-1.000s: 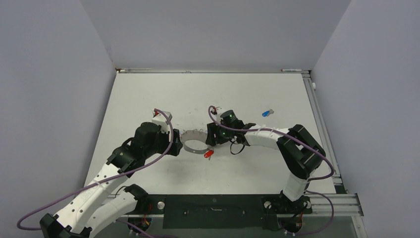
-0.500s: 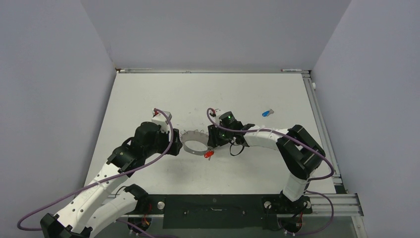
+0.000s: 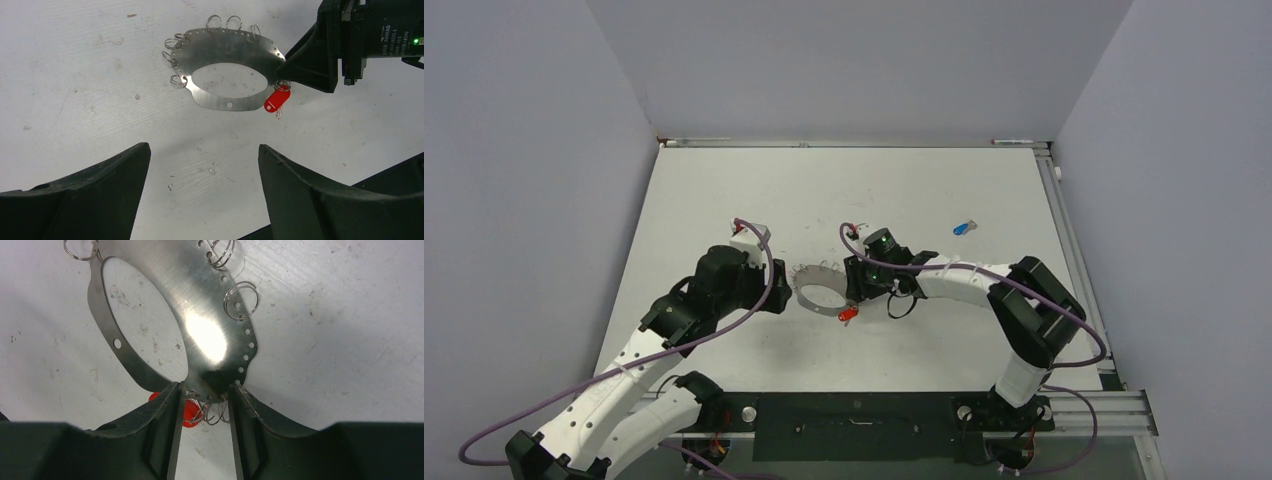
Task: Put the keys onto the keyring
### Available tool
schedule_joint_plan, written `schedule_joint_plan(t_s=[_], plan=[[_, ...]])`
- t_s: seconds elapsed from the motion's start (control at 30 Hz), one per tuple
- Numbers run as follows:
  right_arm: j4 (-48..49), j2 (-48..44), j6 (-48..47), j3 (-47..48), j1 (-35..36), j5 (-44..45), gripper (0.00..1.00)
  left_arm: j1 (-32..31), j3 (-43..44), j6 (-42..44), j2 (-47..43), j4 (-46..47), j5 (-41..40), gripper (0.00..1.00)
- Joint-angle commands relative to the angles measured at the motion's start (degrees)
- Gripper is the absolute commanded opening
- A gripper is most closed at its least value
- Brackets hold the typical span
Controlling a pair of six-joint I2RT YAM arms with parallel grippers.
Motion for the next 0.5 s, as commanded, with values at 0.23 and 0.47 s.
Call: schedule_joint_plan(t_s=[0.23,0.47], plan=[[-0.81,-9.80,1.59,1.53,1.42,-0.44,0.39,0.47,0.86,-0.25,-0.27,3.19,-0.01,0.72],[-3.44,-16.58,-0.57,0.10,-1.39,8.83,0.39,-2.83,0.35,-5.83,1.19,6.10,-0.91,0.69]])
